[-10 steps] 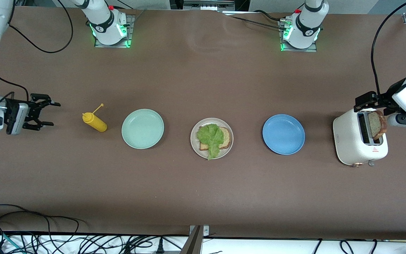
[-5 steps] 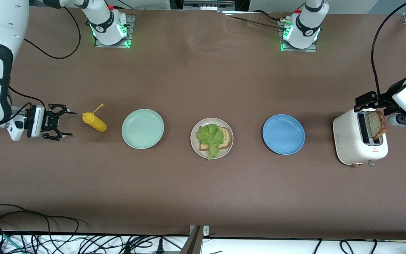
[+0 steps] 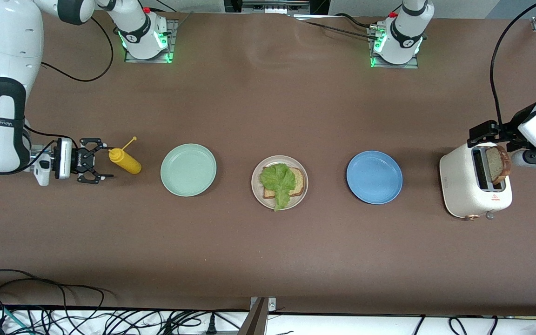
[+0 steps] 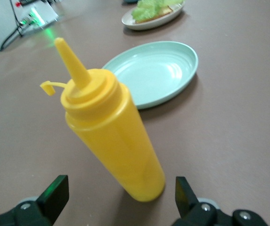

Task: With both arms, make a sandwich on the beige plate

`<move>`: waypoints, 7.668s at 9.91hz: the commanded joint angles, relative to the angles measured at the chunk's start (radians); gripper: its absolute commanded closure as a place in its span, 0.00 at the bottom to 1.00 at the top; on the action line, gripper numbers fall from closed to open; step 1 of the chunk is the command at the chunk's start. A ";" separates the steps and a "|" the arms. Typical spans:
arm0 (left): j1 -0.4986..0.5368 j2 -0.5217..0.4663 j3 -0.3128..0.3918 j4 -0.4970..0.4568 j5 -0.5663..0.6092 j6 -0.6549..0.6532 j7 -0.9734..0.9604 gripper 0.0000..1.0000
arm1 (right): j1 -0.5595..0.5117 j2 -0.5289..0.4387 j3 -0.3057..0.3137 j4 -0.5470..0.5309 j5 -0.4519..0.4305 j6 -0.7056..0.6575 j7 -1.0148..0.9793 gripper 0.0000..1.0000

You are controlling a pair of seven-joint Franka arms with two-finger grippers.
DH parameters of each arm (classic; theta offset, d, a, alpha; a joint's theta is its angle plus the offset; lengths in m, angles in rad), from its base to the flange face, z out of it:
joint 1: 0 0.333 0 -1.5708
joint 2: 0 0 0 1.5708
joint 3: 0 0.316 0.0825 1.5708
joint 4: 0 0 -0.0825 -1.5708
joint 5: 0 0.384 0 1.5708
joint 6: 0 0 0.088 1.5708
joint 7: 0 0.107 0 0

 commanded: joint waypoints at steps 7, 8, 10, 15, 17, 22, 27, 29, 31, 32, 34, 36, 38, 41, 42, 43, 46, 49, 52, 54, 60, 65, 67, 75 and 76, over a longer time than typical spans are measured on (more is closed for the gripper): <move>0.006 -0.007 -0.006 0.009 0.032 -0.015 -0.002 0.00 | -0.035 0.013 0.059 0.023 0.065 -0.088 -0.078 0.62; 0.007 -0.005 -0.004 0.007 0.032 -0.015 -0.001 0.00 | -0.035 0.012 0.059 0.023 0.065 -0.088 -0.072 0.77; 0.006 -0.004 -0.006 0.007 0.032 -0.015 -0.001 0.00 | -0.035 0.009 0.056 0.024 0.065 -0.084 -0.044 0.96; 0.007 0.000 -0.004 0.007 0.032 -0.015 -0.001 0.00 | 0.085 -0.051 -0.014 0.122 0.014 -0.053 0.357 1.00; 0.007 0.000 -0.004 0.006 0.032 -0.015 -0.001 0.00 | 0.273 -0.053 -0.167 0.193 -0.037 -0.018 0.529 1.00; 0.007 0.006 -0.004 0.006 0.032 -0.015 -0.001 0.00 | 0.760 -0.047 -0.436 0.201 -0.268 0.180 0.901 1.00; 0.007 0.007 -0.004 0.006 0.032 -0.015 -0.001 0.00 | 1.076 -0.042 -0.452 0.213 -0.669 0.326 1.293 1.00; 0.007 0.007 -0.004 0.006 0.032 -0.015 -0.001 0.00 | 1.164 -0.011 -0.450 0.243 -0.782 0.331 1.414 1.00; 0.007 0.007 -0.004 0.006 0.032 -0.015 -0.001 0.00 | 1.218 0.009 -0.435 0.300 -0.897 0.329 1.555 1.00; 0.007 0.007 -0.004 0.006 0.032 -0.015 -0.001 0.00 | 1.218 0.010 -0.414 0.323 -0.931 0.329 1.603 1.00; 0.007 0.007 -0.004 0.006 0.032 -0.015 -0.001 0.00 | 1.216 0.068 -0.387 0.435 -1.017 0.344 1.669 1.00; 0.007 0.007 -0.004 0.007 0.032 -0.015 -0.001 0.00 | 1.218 0.174 -0.387 0.535 -1.051 0.360 1.681 1.00; 0.007 0.007 -0.004 0.006 0.032 -0.015 -0.001 0.00 | 1.228 0.235 -0.386 0.538 -1.088 0.357 1.729 1.00; 0.007 0.004 -0.004 0.007 0.032 -0.017 -0.002 0.00 | 1.270 0.303 -0.370 0.557 -1.192 0.354 1.795 1.00; 0.007 0.004 -0.004 0.007 0.032 -0.015 -0.002 0.00 | 1.270 0.312 -0.358 0.557 -1.211 0.357 1.803 1.00; 0.007 0.004 -0.004 0.007 0.032 -0.017 -0.002 0.00 | 1.268 0.312 -0.338 0.557 -1.212 0.360 1.803 1.00; 0.007 0.003 -0.004 0.007 0.032 -0.017 -0.002 0.00 | 1.267 0.317 -0.291 0.557 -1.241 0.361 1.806 1.00; 0.007 0.004 -0.004 0.007 0.032 -0.017 -0.002 0.00 | 1.267 0.309 -0.291 0.555 -1.235 0.360 1.807 1.00; 0.007 0.006 -0.004 0.007 0.032 -0.017 -0.002 0.00 | 1.241 0.251 -0.324 0.555 -1.132 0.363 1.769 1.00; 0.007 0.006 -0.004 0.007 0.032 -0.017 -0.002 0.00 | 1.226 0.216 -0.404 0.553 -0.954 0.361 1.632 1.00; 0.007 0.009 -0.004 0.006 0.032 -0.017 -0.002 0.00 | 1.154 0.121 -0.594 0.460 -0.456 0.317 1.449 1.00; 0.007 0.001 -0.004 0.007 0.032 -0.020 -0.002 0.00 | 0.985 0.012 -0.594 0.345 -0.161 0.289 1.152 1.00; 0.007 0.003 -0.004 0.007 0.032 -0.020 -0.002 0.00 | 0.914 0.003 -0.594 0.329 -0.065 0.237 1.030 1.00; 0.007 0.001 -0.004 0.007 0.032 -0.020 -0.002 0.00 | 0.667 0.006 -0.584 0.029 0.304 -0.023 0.351 1.00; 0.007 0.001 -0.004 0.009 0.032 -0.020 -0.002 0.00 | 0.638 0.012 -0.581 -0.011 0.337 -0.062 0.245 1.00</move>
